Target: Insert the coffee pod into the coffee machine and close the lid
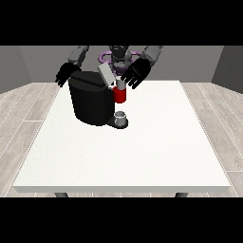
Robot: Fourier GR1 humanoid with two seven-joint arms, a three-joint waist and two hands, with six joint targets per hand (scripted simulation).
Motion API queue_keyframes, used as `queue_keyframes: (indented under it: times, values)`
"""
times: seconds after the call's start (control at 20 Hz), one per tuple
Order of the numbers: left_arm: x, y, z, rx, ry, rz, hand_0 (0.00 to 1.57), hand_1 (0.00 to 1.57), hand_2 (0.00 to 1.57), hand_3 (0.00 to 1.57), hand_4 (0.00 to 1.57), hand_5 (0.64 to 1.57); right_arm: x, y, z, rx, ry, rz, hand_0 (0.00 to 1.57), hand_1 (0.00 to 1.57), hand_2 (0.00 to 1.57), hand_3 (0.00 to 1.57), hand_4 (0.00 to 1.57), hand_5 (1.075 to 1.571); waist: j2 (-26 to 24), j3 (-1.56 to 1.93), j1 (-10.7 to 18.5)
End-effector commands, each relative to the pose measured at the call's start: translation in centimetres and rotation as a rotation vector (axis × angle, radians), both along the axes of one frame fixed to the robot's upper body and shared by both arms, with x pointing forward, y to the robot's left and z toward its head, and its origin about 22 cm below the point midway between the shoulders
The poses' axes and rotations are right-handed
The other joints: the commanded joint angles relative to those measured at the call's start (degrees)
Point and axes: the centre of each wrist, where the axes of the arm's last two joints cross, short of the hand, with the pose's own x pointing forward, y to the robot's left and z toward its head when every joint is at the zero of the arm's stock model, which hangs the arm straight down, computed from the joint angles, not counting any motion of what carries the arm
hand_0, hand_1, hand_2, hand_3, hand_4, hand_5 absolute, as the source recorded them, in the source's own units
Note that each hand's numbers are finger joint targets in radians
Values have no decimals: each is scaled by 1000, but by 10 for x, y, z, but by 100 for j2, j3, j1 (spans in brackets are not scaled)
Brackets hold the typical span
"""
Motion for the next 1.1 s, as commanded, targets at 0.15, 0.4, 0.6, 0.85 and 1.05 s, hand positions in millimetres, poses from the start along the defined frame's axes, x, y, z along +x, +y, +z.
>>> queue_keyframes:
  times: [0.15,0.4,0.6,0.85,1.05]
  values:
    - [1,-14,-6,6,53,-46,1260,1260,1298,1208,511,1571,-7,-14,-17,19,37,-16,0,0,0,0,530,1571,-171,0,77]
    - [0,2,5,13,-3,-24,1185,1185,1264,1195,497,1571,-4,-11,-9,25,-17,-14,0,0,0,0,518,1571,145,0,17]
    - [-1,4,-31,23,54,-9,1190,1190,1269,1201,515,1571,-19,-10,-19,29,41,-10,0,0,0,0,538,1571,-199,-1,-43]
    - [1,16,14,19,14,19,1184,1184,1248,1186,488,1571,-5,-2,3,27,-17,0,0,0,0,0,462,1571,177,-2,-168]
    - [3,-14,-9,25,60,-39,1236,1236,1279,1197,487,1571,-9,-12,-23,42,-9,-26,0,0,0,0,448,1571,58,1,71]
